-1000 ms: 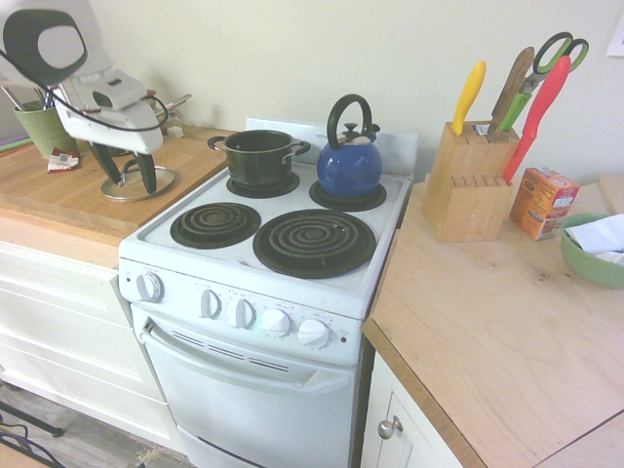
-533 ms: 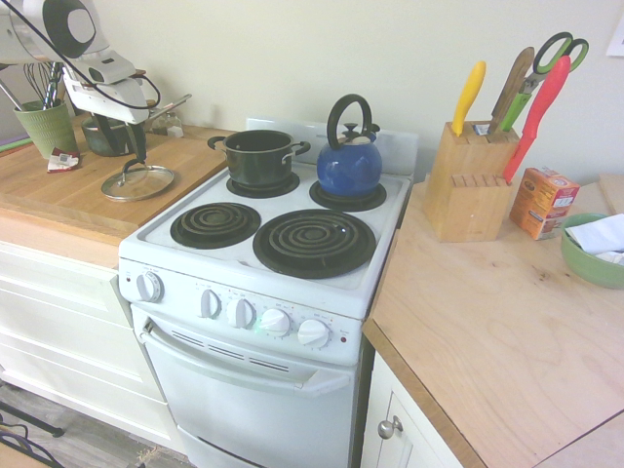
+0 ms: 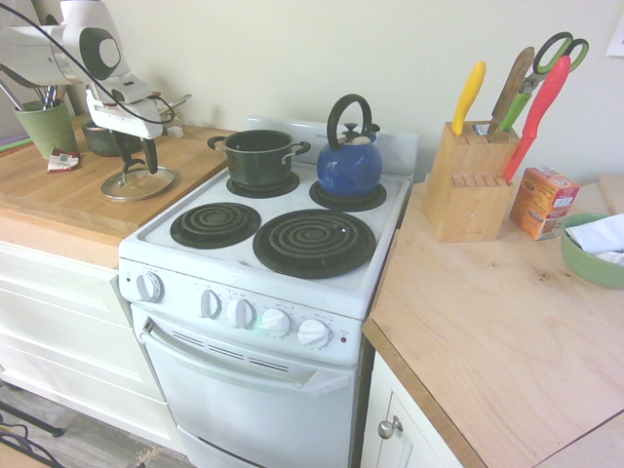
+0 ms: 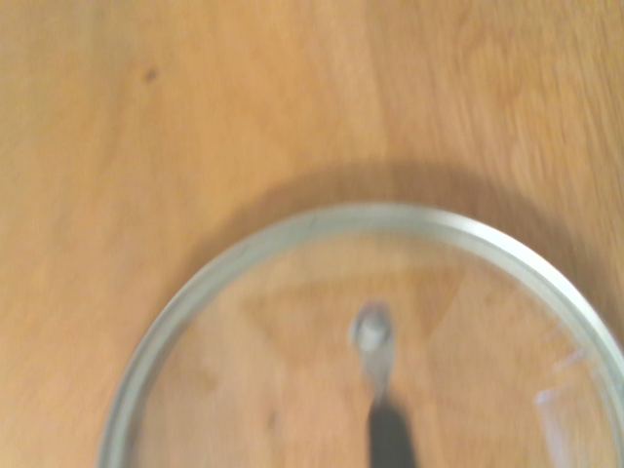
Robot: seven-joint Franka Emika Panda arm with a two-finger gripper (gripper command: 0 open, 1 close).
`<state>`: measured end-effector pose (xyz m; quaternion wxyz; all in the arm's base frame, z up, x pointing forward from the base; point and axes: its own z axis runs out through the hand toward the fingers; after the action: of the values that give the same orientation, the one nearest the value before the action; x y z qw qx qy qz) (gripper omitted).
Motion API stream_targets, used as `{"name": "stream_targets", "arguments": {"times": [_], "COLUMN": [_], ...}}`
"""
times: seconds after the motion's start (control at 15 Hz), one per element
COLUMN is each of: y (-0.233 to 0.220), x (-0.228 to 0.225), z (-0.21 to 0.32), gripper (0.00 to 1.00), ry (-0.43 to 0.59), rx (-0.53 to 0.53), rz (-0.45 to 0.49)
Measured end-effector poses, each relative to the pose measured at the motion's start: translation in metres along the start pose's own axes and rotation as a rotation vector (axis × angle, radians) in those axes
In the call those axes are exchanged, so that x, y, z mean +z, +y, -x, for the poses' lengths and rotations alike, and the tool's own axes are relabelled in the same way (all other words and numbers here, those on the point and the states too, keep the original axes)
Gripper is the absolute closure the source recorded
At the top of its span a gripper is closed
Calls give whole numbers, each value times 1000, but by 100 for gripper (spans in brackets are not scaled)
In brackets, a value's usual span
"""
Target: Cover the lid of the pot
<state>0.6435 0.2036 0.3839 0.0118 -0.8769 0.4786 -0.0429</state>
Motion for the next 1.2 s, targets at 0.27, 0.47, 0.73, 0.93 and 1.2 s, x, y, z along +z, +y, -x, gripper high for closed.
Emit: {"name": "stream_targets", "arguments": {"times": [0.27, 0.47, 0.73, 0.93, 1.2], "y": [-8, -9, -10, -10, -11], "x": [0, 3, 9, 10, 9], "z": [-9, 2, 12, 14, 15], "gripper": [100, 100, 100, 100, 100], "ry": [-14, -24, -40, -50, -55], "rx": [-8, -21, -31, -27, -24], "rz": [10, 26, 49, 47, 45]}}
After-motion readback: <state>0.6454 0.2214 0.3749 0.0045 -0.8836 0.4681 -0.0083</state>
